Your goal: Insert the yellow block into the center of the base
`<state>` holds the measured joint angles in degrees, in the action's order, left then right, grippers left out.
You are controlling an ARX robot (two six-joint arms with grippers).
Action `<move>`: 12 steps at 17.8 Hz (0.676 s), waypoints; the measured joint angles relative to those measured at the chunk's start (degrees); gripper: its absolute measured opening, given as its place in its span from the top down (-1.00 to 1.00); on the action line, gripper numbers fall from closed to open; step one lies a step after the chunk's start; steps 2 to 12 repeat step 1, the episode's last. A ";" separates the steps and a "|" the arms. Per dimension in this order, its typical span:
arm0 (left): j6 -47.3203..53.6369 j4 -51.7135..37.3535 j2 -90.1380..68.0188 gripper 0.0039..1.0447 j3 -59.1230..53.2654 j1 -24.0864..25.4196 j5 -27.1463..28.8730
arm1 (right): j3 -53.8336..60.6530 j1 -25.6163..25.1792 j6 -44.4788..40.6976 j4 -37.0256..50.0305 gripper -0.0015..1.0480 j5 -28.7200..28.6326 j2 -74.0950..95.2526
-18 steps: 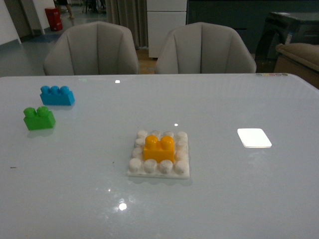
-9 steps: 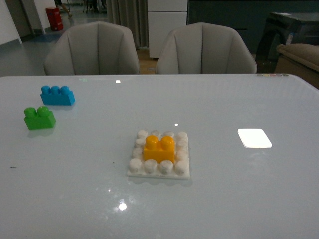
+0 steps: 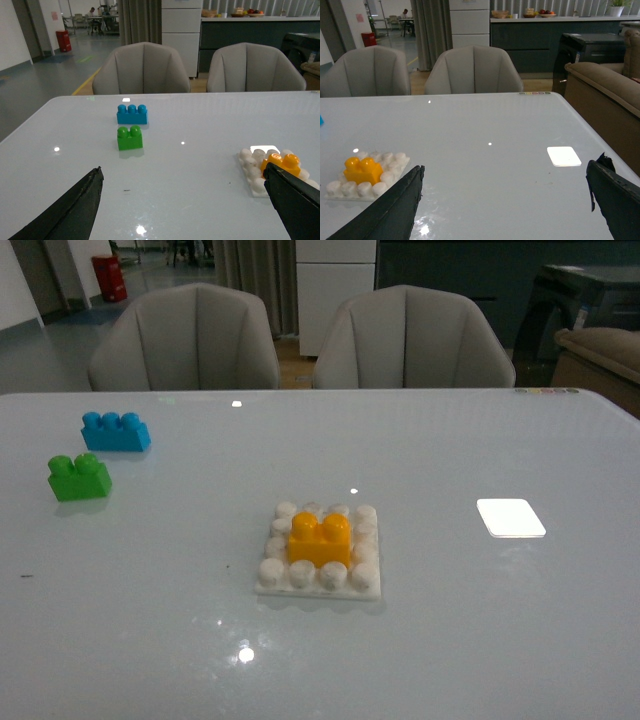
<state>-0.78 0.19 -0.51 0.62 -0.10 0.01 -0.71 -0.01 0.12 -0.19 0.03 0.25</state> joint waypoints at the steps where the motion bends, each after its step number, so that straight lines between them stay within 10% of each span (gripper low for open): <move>1: 0.00 0.00 0.00 -0.88 0.00 0.00 0.00 | 0.00 0.00 0.00 0.00 -0.88 0.00 0.00; 12: 0.00 0.00 0.00 -0.88 0.00 0.00 0.00 | 0.00 0.00 0.00 0.00 -0.88 0.00 0.00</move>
